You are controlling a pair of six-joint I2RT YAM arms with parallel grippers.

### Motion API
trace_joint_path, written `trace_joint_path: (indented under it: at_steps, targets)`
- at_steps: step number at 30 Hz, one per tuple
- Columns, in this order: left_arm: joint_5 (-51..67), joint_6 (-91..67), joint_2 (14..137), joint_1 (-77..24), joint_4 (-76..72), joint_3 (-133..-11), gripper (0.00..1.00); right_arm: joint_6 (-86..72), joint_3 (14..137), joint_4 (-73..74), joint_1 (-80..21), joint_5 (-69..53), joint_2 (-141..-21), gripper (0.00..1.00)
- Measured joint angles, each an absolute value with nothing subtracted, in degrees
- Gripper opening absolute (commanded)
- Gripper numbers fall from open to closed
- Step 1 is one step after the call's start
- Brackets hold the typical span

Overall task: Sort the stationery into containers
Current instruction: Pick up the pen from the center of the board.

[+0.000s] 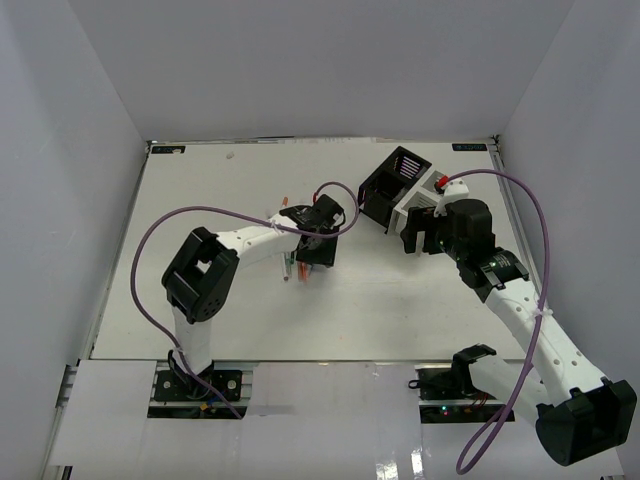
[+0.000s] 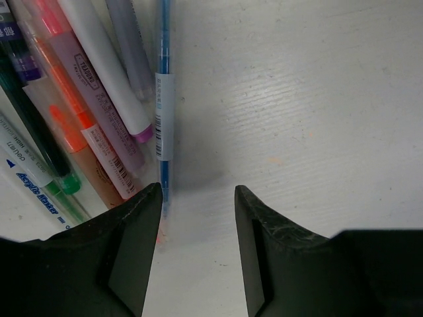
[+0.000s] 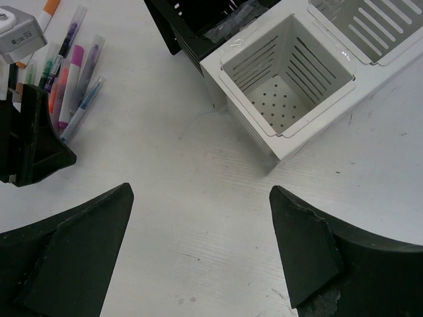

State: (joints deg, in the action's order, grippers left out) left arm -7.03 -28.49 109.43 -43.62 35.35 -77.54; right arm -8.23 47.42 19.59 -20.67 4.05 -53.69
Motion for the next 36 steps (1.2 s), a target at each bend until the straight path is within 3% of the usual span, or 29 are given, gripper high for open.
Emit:
trace_joint_path:
  at_steps: [14,21,32,36]
  targets:
    - [-9.61,-28.49,112.20,-43.62,37.76,-78.28,0.55,-8.43,47.42,19.57,-20.67,4.08,-53.63,0.90]
    - [-8.71,-28.40,112.84,-43.57,38.11,-78.83,0.39,-8.43,47.42,19.55,-20.67,4.08,-53.74,0.90]
    - [-4.67,-28.23,113.82,-45.69,37.78,-80.44,0.05,-9.52,47.42,18.87,-20.64,1.85,-54.08,0.92]
    - [-3.84,-27.14,113.49,-46.33,36.51,-80.44,0.00,-10.26,47.51,17.85,-20.64,-0.71,-54.52,0.94]
